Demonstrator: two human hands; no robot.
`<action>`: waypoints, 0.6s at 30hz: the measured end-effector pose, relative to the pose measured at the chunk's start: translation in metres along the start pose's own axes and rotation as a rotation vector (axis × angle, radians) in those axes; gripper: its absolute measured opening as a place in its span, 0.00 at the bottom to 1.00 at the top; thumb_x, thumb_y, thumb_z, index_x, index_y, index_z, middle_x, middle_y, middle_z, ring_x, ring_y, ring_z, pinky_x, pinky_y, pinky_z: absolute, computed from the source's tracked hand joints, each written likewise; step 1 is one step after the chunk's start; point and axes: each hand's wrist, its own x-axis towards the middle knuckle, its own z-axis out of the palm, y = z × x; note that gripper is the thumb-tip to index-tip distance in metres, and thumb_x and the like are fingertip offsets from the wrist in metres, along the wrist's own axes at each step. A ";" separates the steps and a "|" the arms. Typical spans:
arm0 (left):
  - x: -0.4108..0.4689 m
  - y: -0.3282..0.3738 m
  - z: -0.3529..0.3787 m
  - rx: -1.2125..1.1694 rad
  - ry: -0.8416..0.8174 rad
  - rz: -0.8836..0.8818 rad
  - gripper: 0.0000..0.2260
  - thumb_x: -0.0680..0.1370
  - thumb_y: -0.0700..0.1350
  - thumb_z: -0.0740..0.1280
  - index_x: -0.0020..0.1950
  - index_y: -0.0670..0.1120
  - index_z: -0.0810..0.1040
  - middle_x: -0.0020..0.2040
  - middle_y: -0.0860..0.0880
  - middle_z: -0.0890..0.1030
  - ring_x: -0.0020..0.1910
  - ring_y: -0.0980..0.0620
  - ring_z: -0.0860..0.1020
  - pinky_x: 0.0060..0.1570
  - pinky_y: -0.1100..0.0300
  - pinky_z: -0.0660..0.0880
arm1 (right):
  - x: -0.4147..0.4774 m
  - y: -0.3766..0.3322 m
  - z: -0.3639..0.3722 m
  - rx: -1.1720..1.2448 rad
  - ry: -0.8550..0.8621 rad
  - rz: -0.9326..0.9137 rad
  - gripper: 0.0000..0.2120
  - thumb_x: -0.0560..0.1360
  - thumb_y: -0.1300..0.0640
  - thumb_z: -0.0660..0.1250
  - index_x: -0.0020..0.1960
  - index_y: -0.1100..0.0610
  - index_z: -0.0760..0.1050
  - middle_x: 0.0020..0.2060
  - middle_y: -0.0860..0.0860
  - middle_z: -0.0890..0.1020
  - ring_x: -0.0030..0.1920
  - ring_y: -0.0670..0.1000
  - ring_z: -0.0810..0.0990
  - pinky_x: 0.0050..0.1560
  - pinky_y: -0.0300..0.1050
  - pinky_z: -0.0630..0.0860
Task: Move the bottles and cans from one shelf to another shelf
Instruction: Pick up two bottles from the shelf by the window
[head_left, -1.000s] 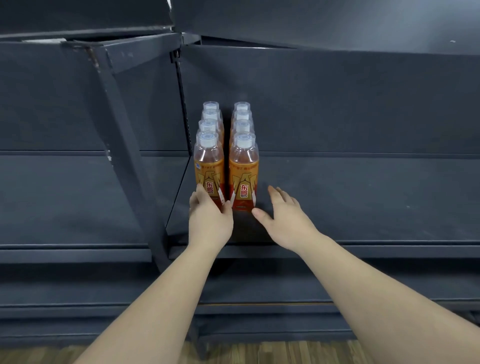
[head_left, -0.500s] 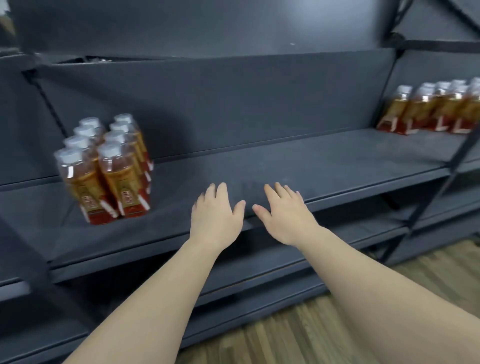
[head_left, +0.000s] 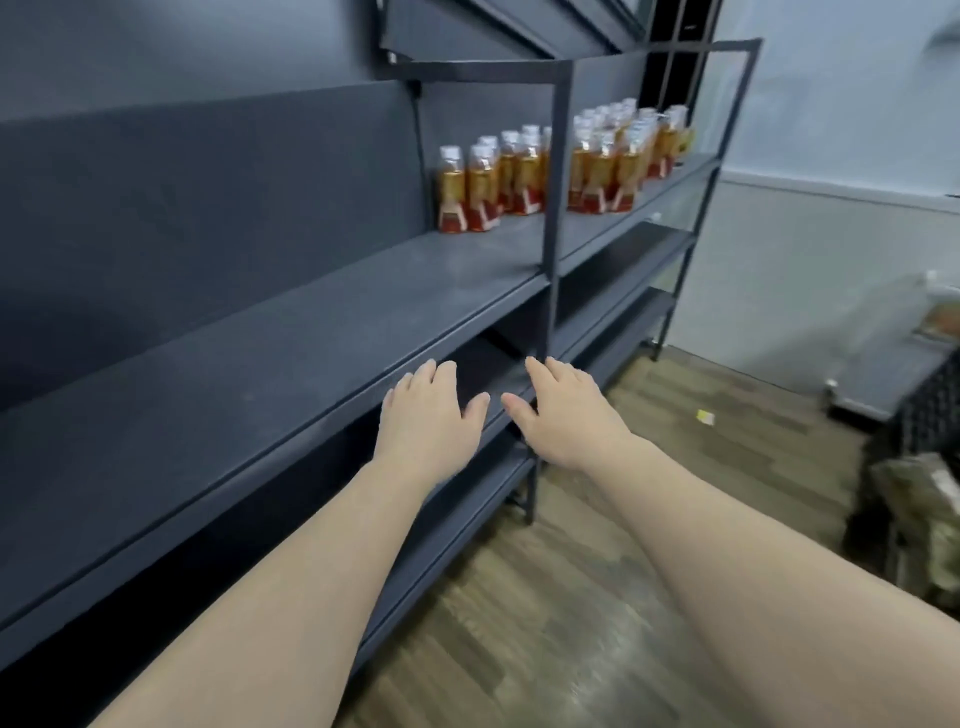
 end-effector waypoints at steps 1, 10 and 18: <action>0.009 0.009 0.007 0.001 -0.016 0.026 0.25 0.83 0.58 0.57 0.73 0.42 0.66 0.73 0.44 0.70 0.72 0.44 0.66 0.71 0.49 0.62 | 0.001 0.012 -0.005 -0.001 0.006 0.028 0.31 0.84 0.40 0.52 0.80 0.56 0.53 0.77 0.56 0.61 0.77 0.58 0.56 0.77 0.52 0.53; 0.103 0.073 0.057 -0.031 -0.112 0.223 0.22 0.83 0.57 0.58 0.70 0.43 0.69 0.70 0.45 0.71 0.70 0.44 0.67 0.68 0.48 0.64 | 0.041 0.092 -0.026 0.042 0.027 0.261 0.32 0.83 0.39 0.52 0.81 0.54 0.51 0.80 0.55 0.56 0.79 0.56 0.51 0.76 0.52 0.54; 0.188 0.111 0.087 -0.057 -0.162 0.347 0.22 0.83 0.57 0.58 0.69 0.43 0.69 0.67 0.46 0.73 0.67 0.43 0.69 0.67 0.47 0.67 | 0.088 0.136 -0.048 0.047 0.055 0.422 0.31 0.83 0.40 0.52 0.81 0.54 0.51 0.80 0.54 0.55 0.79 0.56 0.50 0.76 0.53 0.54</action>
